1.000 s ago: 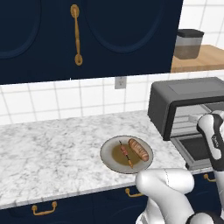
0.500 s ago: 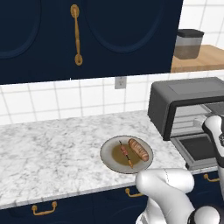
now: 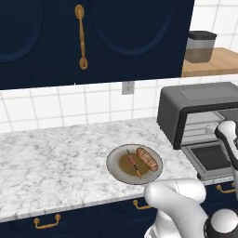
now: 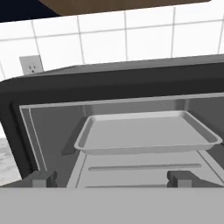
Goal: Pick up the kebab skewer and baguette bread, and place them inside the toaster oven. Close the toaster oven door and start by setting the timer.
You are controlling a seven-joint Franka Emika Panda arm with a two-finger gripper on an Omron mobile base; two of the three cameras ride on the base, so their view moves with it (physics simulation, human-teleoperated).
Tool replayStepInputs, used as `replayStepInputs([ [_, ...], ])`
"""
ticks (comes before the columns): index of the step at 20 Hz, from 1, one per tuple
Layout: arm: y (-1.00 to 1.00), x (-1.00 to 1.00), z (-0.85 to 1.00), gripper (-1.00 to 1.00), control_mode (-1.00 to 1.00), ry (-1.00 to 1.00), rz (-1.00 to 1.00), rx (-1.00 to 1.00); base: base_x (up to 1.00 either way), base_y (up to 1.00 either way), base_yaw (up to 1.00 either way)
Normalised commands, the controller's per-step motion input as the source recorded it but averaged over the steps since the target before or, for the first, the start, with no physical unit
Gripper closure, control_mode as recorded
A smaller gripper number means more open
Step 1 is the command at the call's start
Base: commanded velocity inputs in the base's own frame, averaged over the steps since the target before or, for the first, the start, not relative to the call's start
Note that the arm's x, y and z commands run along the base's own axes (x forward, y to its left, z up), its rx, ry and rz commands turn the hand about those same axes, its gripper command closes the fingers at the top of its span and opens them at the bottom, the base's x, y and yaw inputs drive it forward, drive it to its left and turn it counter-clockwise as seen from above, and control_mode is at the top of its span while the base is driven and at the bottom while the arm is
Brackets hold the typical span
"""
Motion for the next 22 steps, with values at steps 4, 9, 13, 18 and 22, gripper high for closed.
replayStepInputs([
  [4, -0.27, 0.35, -0.06, -1.00, -1.00, 0.00, 0.00, -0.02, 0.00, 0.00, 0.00],
  [9, -0.23, 0.18, -0.21, -1.00, -1.00, -0.04, 0.00, -0.05, 0.00, 0.00, 0.00],
  [13, -0.24, 0.24, -0.32, -1.00, -1.00, -0.05, 0.00, -0.06, 0.00, 0.00, 0.00],
  [18, -0.02, 0.34, -0.04, -1.00, -1.00, -0.01, 0.00, -0.01, 0.00, 0.00, 0.00],
  [22, 0.00, 0.35, 0.00, -1.00, -1.00, 0.00, 0.00, 0.00, 0.00, 0.00, 0.00],
])
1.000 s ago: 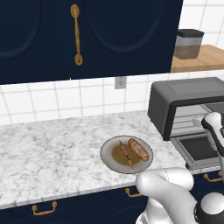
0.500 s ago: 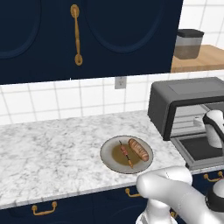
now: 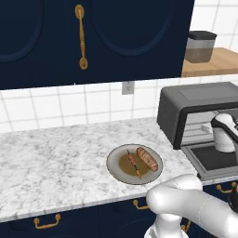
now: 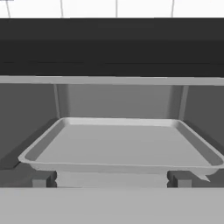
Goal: Pick up the kebab skewer and baguette bread, and place them inside the toaster oven. Close the toaster oven door and start by setting the timer.
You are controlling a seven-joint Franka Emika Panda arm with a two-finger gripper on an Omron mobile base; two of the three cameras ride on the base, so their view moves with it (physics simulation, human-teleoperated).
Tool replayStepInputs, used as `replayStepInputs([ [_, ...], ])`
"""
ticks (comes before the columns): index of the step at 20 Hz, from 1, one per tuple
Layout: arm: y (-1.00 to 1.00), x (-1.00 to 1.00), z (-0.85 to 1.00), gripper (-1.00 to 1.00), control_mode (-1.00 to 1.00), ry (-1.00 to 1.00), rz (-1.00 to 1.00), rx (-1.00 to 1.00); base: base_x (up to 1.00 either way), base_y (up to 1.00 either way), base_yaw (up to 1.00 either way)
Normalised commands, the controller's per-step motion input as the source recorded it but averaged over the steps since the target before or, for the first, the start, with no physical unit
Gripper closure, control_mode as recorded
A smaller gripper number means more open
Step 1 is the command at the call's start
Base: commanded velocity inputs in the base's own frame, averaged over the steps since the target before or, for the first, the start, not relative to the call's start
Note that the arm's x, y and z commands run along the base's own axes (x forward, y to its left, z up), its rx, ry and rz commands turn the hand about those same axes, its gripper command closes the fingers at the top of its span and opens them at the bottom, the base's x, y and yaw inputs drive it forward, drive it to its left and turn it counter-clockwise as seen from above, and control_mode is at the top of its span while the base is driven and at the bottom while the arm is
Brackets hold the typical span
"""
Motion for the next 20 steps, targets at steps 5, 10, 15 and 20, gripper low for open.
replayStepInputs([
  [5, 0.00, 0.37, 0.00, -1.00, -1.00, 0.01, 0.00, 0.00, 0.00, 0.00, 0.00],
  [10, -0.10, 0.28, -0.01, -1.00, -1.00, 0.05, 0.00, 0.00, 0.00, 0.00, 0.00],
  [15, -0.14, 0.21, -0.12, -1.00, -1.00, 0.05, 0.00, 0.00, 0.00, 0.00, 0.00],
  [20, -0.05, 0.25, 0.00, -1.00, -1.00, 0.06, 0.00, 0.00, 0.00, 0.00, 0.00],
])
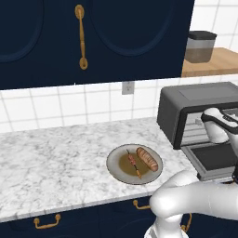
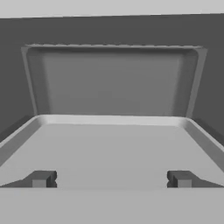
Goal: Pick up the kebab skewer and baguette bread, and place them inside the toaster oven. Close the toaster oven door and start by setting the timer.
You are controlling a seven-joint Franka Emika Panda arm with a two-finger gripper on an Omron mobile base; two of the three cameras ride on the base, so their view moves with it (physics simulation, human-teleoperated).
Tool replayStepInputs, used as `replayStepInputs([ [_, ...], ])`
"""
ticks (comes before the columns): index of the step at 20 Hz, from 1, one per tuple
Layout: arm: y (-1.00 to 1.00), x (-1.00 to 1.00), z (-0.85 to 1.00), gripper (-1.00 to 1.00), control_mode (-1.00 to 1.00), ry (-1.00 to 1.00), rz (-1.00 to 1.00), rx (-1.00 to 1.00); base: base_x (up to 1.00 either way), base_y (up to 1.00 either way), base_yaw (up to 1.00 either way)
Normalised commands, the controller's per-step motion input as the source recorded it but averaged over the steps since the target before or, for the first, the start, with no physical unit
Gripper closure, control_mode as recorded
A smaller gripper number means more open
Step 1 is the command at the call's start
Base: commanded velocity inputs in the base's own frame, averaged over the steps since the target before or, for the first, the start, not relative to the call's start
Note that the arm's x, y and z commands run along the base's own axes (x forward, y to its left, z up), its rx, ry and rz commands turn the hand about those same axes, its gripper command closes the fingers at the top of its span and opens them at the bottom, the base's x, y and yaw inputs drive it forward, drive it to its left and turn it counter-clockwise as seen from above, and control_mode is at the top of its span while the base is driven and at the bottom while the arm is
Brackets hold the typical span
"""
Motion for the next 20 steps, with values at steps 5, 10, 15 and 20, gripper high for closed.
replayStepInputs([
  [5, 0.00, 0.17, 0.00, -1.00, -1.00, 0.10, 0.00, 0.00, 0.00, 0.00, 0.00],
  [10, 0.00, 0.13, -0.01, -1.00, -1.00, 0.10, 0.00, 0.00, 0.00, 0.00, 0.00],
  [15, -0.12, -0.04, -0.36, -1.00, -1.00, 0.02, 0.00, 0.02, 0.00, 0.00, 0.00],
  [20, -0.37, -0.31, -0.67, -1.00, -1.00, 0.00, 0.00, 0.07, 0.00, 0.00, 0.00],
])
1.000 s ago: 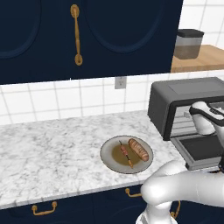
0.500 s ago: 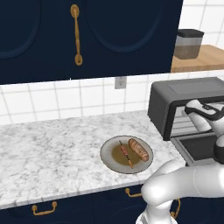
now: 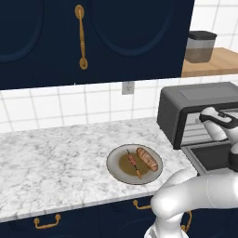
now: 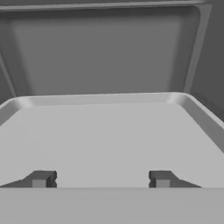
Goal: Pick up the kebab skewer and baguette bread, and place them inside the toaster oven. Close the toaster oven door and start by setting the timer.
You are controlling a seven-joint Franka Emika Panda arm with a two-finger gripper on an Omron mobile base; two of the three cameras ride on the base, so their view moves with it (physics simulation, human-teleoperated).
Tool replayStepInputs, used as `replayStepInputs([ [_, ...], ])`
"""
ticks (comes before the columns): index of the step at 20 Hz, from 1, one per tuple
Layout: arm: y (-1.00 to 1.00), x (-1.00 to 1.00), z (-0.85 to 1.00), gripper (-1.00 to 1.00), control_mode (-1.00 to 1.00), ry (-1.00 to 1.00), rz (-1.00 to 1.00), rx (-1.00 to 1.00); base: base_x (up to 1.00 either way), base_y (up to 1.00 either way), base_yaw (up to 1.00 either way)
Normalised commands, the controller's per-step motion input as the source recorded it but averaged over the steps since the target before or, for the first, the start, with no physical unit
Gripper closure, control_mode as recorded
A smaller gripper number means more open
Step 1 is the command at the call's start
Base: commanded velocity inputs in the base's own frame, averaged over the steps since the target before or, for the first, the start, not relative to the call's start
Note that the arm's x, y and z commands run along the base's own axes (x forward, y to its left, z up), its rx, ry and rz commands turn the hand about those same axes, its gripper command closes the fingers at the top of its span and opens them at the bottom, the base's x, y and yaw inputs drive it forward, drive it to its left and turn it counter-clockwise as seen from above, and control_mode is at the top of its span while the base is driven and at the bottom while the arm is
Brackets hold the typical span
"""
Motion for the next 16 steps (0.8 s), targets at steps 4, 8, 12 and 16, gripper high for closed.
replayStepInputs([
  [4, -0.41, -0.36, -0.67, -1.00, -1.00, 0.00, 0.00, 0.06, 0.00, 0.00, 0.00],
  [8, -0.31, -0.49, -0.78, -1.00, -1.00, 0.00, 0.01, 0.00, 0.00, 0.00, 0.00],
  [12, -0.18, -0.49, -0.79, -1.00, -1.00, 0.02, 0.03, 0.00, 0.00, 0.00, 0.00],
  [16, -0.14, -0.54, -0.82, -1.00, -1.00, 0.08, 0.03, 0.00, 0.00, 0.00, 0.00],
])
